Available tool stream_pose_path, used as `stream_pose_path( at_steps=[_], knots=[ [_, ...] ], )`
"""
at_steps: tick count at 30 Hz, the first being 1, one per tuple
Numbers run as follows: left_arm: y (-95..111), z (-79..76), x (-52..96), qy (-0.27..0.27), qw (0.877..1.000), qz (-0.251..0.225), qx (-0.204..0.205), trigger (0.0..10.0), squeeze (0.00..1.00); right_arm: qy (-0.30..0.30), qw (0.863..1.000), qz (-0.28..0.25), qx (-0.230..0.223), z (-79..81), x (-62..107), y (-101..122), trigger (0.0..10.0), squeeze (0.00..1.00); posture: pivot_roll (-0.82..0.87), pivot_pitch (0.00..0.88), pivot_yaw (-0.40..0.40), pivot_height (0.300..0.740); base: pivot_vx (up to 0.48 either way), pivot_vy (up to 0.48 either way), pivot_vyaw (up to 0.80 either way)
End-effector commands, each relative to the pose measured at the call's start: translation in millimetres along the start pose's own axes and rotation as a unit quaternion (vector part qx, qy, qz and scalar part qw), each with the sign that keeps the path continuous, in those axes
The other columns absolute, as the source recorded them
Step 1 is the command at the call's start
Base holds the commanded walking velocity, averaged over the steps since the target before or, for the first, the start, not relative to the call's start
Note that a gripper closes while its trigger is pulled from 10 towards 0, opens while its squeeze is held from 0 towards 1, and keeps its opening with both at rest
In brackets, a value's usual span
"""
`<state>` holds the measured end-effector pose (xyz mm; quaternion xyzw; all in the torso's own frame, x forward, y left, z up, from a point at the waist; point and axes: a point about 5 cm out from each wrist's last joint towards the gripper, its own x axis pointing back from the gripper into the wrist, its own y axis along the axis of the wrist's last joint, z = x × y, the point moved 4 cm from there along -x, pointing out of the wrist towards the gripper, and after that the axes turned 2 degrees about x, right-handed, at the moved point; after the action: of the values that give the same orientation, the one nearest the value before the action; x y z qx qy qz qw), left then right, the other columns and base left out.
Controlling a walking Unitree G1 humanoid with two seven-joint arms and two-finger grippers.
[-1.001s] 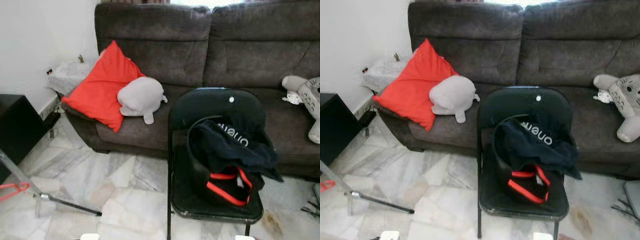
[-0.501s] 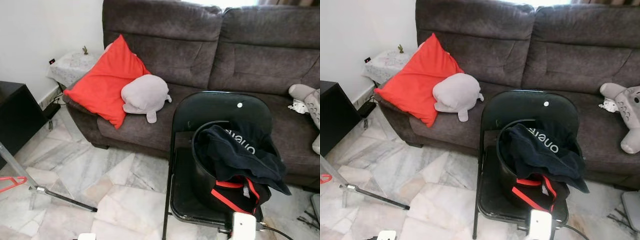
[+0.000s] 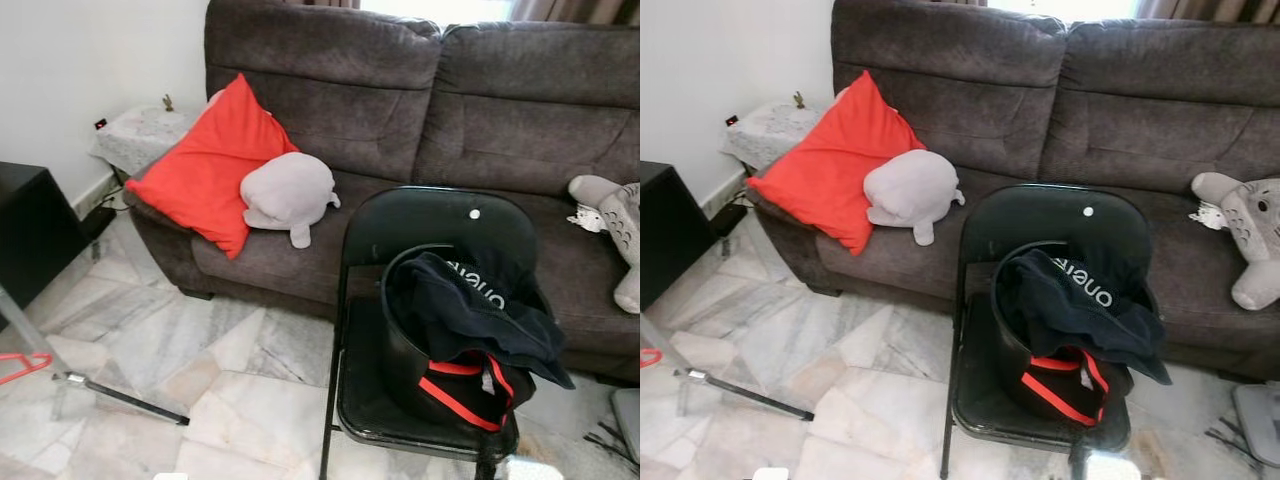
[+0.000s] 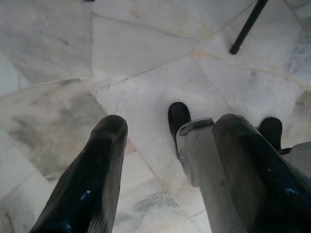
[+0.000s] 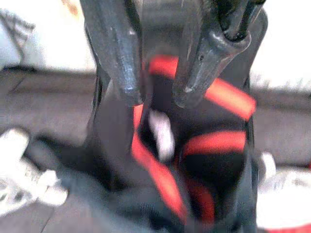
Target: Hang hanger
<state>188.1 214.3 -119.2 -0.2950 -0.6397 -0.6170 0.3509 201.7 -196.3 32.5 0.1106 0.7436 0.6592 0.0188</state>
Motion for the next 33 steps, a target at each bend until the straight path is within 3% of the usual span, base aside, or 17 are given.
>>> stream_pose_path(
  at_steps=[1,2,12,20,24,25,27,28,33],
  knots=[
    [-7,2.8,1.4,0.003,1.0,0.011,-0.01,10.0,0.0,-0.001,1.0,0.003,-0.001,1.3,0.6,3,10.0,0.0,-0.13,0.028,0.015,0.74,0.0,0.0,0.0],
    [-7,2.9,1.4,0.002,1.0,0.011,-0.011,10.0,0.0,-0.006,1.0,-0.011,0.002,0.9,-5.2,12,10.0,1.0,-0.13,0.022,0.018,0.74,0.0,0.0,0.0],
    [-5,3.7,1.3,0.004,1.0,0.008,-0.012,10.0,0.0,-0.052,0.996,-0.074,0.013,-11.0,-36.3,61,10.0,1.0,-0.12,0.029,0.016,0.74,0.0,0.0,0.0],
    [-6,3.5,1.4,0.005,1.0,0.009,-0.008,10.0,0.0,-0.093,0.994,-0.052,0.03,-24.0,-40.6,59,10.0,1.0,-0.12,0.048,0.018,0.74,0.0,0.0,0.0],
    [-5,3.5,1.2,0.004,1.0,0.009,-0.007,10.0,0.0,-0.089,0.994,-0.05,0.028,-22.1,-46.9,59,10.0,1.0,-0.12,0.051,0.019,0.74,0.0,0.0,0.0],
    [-5,3.6,1.2,0.004,1.0,0.009,-0.007,10.0,0.0,-0.081,0.995,-0.05,0.028,-19.7,-49.1,60,10.0,0.68,-0.11,0.052,0.019,0.74,0.0,0.0,0.0],
    [-5,3.5,1.1,0.004,1.0,0.008,-0.007,10.0,0.0,-0.073,0.996,-0.051,0.028,-17.5,-51.0,60,10.0,0.68,-0.11,0.052,0.018,0.74,0.0,0.0,0.0],
    [-4,3.6,1.0,0.004,1.0,0.007,-0.007,10.0,0.0,-0.074,0.996,-0.051,0.029,-17.0,-52.3,61,10.0,0.0,-0.11,0.052,0.018,0.74,0.0,0.0,0.0],
    [-3,3.7,0.9,0.005,1.0,0.006,-0.006,10.0,0.0,-0.058,0.996,-0.053,0.032,-13.3,-57.1,64,10.0,0.0,-0.11,0.055,0.02,0.74,0.0,0.0,0.0]
  ],
)
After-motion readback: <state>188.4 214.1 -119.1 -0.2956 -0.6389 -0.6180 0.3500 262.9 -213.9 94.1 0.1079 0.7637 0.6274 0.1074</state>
